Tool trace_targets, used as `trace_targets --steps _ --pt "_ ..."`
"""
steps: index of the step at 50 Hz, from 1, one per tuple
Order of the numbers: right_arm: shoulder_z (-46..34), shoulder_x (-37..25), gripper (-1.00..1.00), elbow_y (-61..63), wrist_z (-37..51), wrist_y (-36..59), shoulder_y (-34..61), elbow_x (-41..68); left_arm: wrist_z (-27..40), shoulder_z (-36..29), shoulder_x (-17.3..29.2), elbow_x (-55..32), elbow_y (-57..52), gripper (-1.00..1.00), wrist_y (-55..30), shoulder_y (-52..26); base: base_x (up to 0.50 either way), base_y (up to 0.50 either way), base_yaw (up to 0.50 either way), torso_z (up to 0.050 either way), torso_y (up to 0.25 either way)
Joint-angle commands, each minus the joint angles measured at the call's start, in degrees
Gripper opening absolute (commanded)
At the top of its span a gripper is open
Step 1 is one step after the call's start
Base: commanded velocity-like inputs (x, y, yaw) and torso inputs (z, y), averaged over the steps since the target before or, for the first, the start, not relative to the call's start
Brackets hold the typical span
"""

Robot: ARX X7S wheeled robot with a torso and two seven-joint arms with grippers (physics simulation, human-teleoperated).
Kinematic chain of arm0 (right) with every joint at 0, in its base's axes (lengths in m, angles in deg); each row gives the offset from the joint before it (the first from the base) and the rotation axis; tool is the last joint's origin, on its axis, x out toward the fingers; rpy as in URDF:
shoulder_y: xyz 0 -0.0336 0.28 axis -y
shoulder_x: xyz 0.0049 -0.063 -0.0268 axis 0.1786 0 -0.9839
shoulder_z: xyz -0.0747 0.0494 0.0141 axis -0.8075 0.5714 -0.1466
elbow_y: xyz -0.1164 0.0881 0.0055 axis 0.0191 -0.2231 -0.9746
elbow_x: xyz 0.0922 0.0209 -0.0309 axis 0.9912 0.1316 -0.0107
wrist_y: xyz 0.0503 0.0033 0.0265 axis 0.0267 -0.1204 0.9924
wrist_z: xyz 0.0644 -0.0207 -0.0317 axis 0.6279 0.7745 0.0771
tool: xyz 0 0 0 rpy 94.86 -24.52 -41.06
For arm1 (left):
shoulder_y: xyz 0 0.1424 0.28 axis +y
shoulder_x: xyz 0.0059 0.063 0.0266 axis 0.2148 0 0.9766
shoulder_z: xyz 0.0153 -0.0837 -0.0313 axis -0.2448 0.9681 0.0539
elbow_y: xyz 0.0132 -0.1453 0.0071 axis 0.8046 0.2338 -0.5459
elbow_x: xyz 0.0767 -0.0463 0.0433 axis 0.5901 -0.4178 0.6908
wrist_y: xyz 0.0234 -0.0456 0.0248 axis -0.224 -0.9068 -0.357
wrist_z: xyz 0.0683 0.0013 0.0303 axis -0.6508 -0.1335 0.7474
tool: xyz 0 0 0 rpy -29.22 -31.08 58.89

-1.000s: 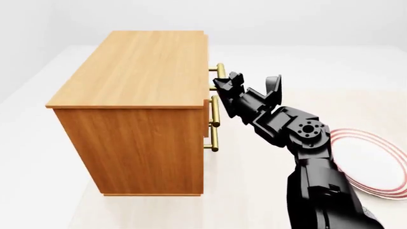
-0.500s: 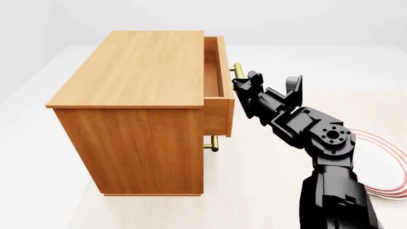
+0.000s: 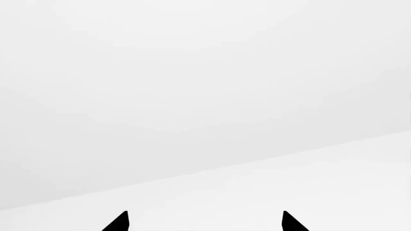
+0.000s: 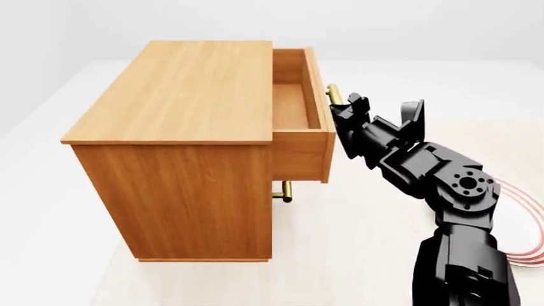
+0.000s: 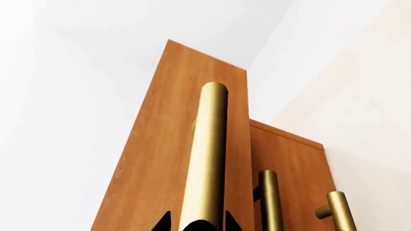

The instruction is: Open the top drawer of the cabinet and put the bowl in it.

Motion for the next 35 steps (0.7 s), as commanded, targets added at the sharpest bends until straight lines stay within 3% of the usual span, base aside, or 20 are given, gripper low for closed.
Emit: trace_targets --steps 1,28,29,35 --pt "0.7 -1.7 -1.0 1.5 -2.8 0.4 0.9 5.5 0.0 0.2 0.0 -0.1 0.0 1.0 0.0 -0.1 0.0 0.0 0.0 0.0 0.0" --pt "0.2 -2.2 -1.0 0.1 -4.5 -0.5 1.3 5.7 0.0 0.3 -0.1 0.0 0.0 1.0 0.1 -0.1 0.0 0.0 0.0 0.001 0.003" --pt "0.1 -2.2 1.0 0.2 -4.7 -0.5 1.3 5.7 0.0 0.3 -0.1 0.0 0.0 1.0 0.1 -0.1 0.0 0.0 0.0 0.0 0.01" --pt "-0.3 -2.1 1.0 1.0 -4.7 -0.3 1.1 5.7 0.0 0.3 -0.1 0.0 0.0 1.0 0.1 -0.1 0.0 0.0 0.0 0.0 0.0"
